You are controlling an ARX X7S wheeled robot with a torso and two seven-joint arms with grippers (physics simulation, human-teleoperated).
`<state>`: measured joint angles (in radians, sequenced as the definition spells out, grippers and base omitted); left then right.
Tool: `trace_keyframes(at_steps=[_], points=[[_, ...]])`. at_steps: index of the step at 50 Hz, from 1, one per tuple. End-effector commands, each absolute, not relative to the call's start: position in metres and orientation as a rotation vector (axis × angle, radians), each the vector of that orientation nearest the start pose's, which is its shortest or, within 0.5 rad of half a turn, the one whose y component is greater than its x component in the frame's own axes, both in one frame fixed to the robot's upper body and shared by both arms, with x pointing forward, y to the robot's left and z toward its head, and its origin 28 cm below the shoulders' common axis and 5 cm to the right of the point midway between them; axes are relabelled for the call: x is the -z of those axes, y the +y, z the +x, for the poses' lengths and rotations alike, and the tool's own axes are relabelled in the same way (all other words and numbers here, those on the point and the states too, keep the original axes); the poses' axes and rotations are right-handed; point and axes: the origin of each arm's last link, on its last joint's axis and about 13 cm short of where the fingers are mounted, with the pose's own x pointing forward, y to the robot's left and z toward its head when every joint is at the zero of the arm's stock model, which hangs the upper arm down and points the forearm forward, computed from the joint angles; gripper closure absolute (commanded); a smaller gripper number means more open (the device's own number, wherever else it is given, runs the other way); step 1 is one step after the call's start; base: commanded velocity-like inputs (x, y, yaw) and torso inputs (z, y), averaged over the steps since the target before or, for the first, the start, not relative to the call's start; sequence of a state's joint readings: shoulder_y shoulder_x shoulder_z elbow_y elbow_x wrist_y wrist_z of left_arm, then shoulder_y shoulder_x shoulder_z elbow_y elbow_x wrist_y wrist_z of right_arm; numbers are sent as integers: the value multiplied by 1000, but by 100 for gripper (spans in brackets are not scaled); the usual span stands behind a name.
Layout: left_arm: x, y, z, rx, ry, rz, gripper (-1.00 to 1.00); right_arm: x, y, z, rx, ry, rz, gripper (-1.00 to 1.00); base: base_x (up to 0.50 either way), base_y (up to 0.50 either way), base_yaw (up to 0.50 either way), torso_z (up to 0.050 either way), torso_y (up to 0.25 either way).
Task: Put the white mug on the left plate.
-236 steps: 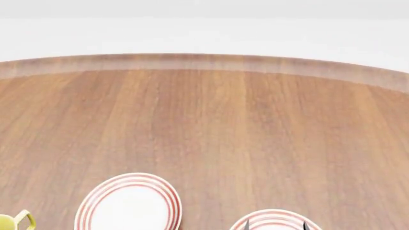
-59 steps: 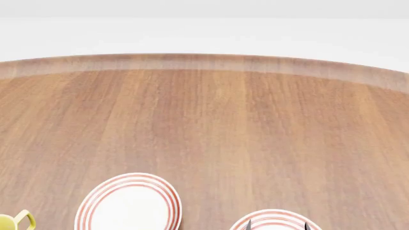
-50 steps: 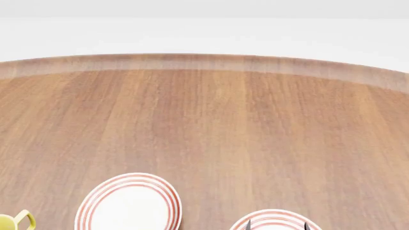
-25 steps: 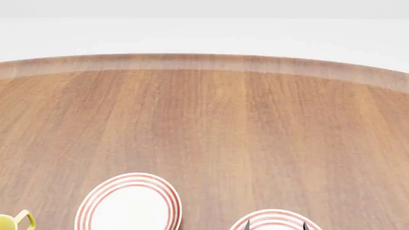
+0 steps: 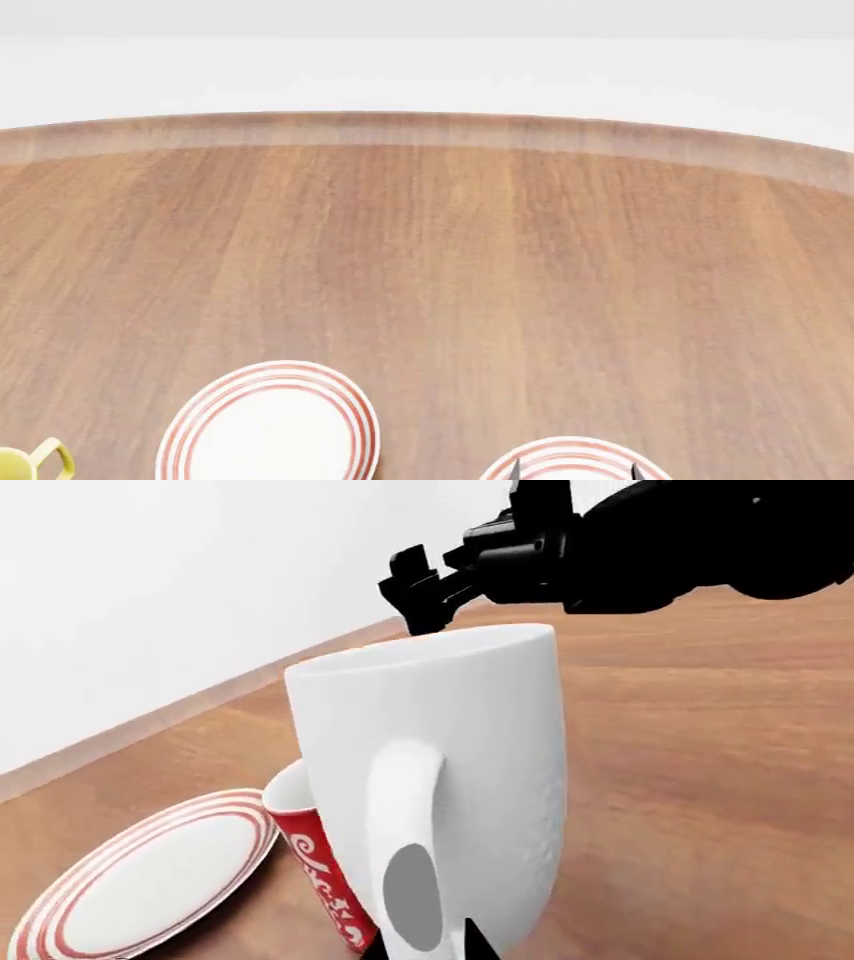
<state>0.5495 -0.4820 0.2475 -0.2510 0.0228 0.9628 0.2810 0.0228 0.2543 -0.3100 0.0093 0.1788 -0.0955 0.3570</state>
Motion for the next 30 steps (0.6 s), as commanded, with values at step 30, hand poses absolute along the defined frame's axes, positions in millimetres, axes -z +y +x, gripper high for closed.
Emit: trace_keyframes(at_steps=[30], points=[[-29,312,117,121,-316,-24,100,-13,-97,209,53,-47,-56,-100,0,0,0,0,0]])
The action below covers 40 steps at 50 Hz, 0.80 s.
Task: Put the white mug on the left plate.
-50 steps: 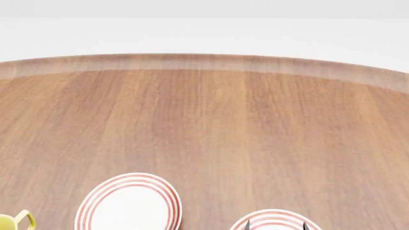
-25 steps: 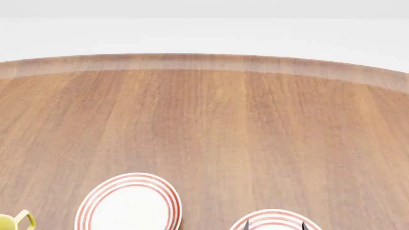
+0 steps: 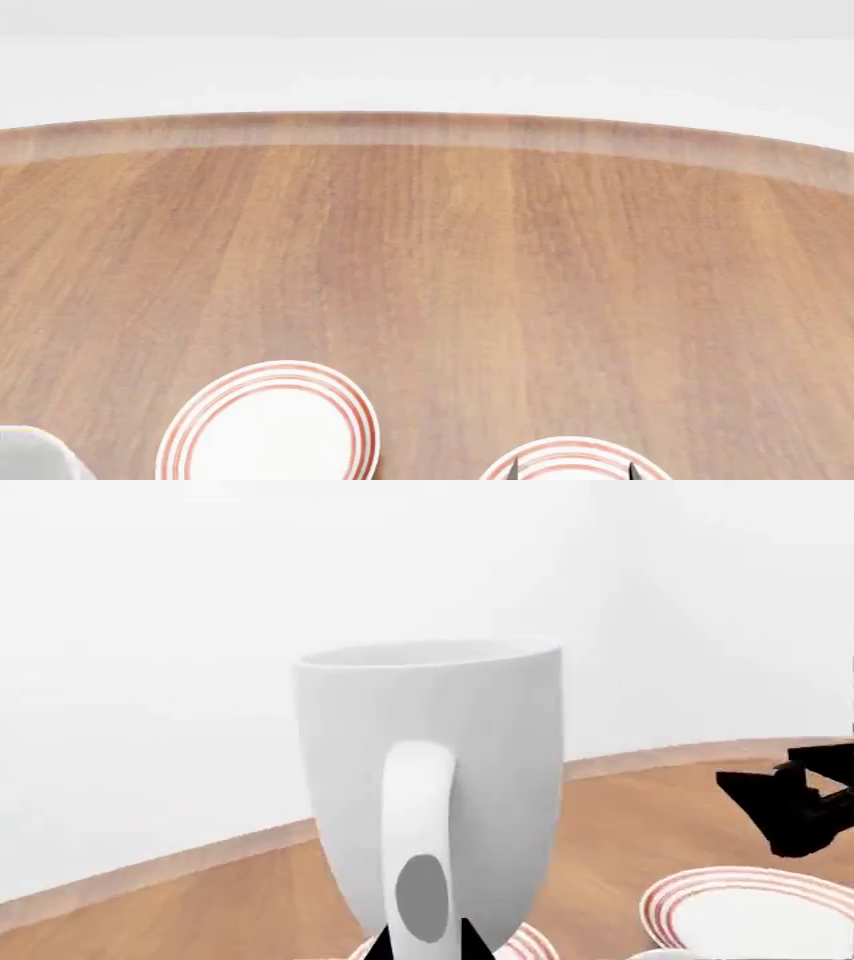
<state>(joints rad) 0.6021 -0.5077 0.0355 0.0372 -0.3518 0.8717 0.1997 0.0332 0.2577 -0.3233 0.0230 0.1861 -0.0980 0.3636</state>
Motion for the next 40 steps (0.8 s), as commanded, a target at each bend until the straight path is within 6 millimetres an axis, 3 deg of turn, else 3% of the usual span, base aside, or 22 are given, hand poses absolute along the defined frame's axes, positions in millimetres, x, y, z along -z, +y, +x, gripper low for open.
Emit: trace_keyframes(at_steps=[1,15,23,24,28,30,40], points=[[-27,312,120,132,-308,-35,100,-12,-97,209,53,-47,-56,-100,0,0,0,0,0],[-9,297,157,158,-231,-55,100,-11,-97,210,52,-44,-58,-100,0,0,0,0,0],[-17,285,163,245,-237,-4,100,-11,-97,210,52,-44,-56,-100,0,0,0,0,0],[-27,285,163,249,-238,0,100,-11,-97,210,52,-44,-55,-100,0,0,0,0,0],[-17,284,172,265,-231,18,100,-11,-97,210,51,-44,-56,-100,0,0,0,0,0],[-29,284,177,275,-226,18,100,-11,-97,210,51,-43,-56,-100,0,0,0,0,0],[-29,279,192,314,-203,46,100,-11,-98,210,57,-49,-55,-100,0,0,0,0,1]])
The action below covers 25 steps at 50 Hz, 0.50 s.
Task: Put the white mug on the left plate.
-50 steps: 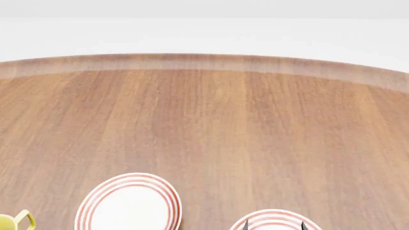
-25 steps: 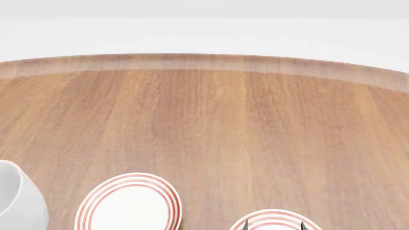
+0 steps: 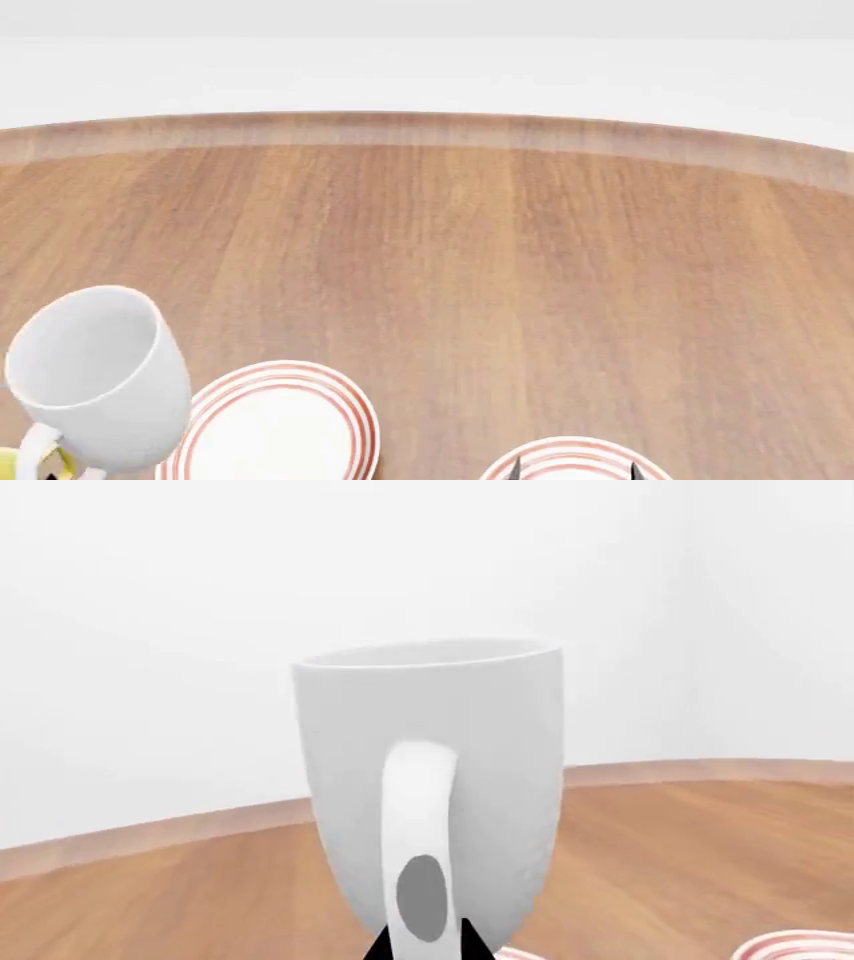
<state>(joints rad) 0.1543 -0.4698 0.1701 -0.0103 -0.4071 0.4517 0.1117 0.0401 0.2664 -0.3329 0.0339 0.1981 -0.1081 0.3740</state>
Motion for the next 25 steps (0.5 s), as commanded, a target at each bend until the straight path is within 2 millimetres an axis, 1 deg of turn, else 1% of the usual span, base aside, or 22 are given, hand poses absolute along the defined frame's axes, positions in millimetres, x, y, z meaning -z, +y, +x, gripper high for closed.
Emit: trace_keyframes(at_steps=[1,4,7,12,14,19,25], points=[[-30,279,194,323,-203,47,100,-11,-98,210,59,-48,-54,-100,0,0,0,0,0],[-32,279,198,326,-205,51,100,-11,-98,210,59,-48,-55,-100,0,0,0,0,0],[-28,279,206,339,-197,50,100,-11,-99,210,60,-47,-56,-100,0,0,0,0,0],[-26,277,210,341,-184,56,100,-11,-99,210,61,-47,-56,-100,0,0,0,0,0],[-26,277,211,344,-183,49,100,-10,-98,210,59,-46,-56,-100,0,0,0,0,0],[-29,279,221,333,-180,48,100,-10,-98,210,59,-45,-56,-100,0,0,0,0,0],[-22,281,233,333,-145,61,100,-10,-99,210,59,-43,-54,-100,0,0,0,0,0]])
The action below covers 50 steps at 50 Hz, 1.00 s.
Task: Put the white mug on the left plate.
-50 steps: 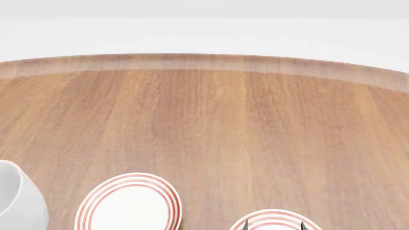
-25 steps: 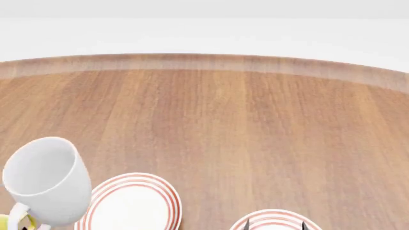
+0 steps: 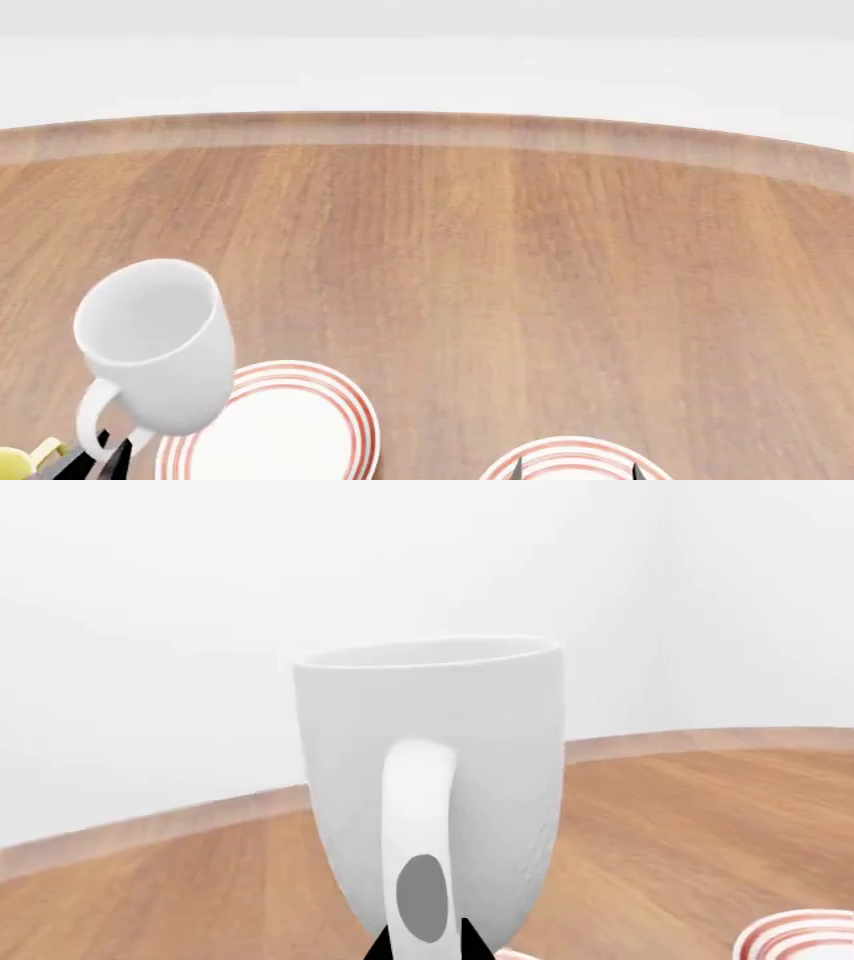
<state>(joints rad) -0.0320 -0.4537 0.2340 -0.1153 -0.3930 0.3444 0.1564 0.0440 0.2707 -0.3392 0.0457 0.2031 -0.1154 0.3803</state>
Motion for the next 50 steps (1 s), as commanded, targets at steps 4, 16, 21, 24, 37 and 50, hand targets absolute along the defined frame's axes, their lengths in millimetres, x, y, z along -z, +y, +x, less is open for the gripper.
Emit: trace_keyframes(at_steps=[4,16,21,24,37,50], points=[[-22,285,238,324,-139,73,100,-10,-98,210,59,-43,-55,-100,0,0,0,0,0],[-20,283,248,336,-114,72,100,-10,-98,210,59,-43,-55,-100,0,0,0,0,1],[-16,280,248,356,-105,68,100,-10,-98,211,60,-42,-56,-100,0,0,0,0,0],[-13,278,248,363,-102,68,100,-10,-98,211,60,-42,-57,-100,0,0,0,0,0],[-3,275,250,384,-91,4,100,-10,-98,210,61,-43,-56,-100,0,0,0,0,0],[12,271,251,394,-86,-43,100,-11,-99,211,63,-44,-56,-100,0,0,0,0,1]])
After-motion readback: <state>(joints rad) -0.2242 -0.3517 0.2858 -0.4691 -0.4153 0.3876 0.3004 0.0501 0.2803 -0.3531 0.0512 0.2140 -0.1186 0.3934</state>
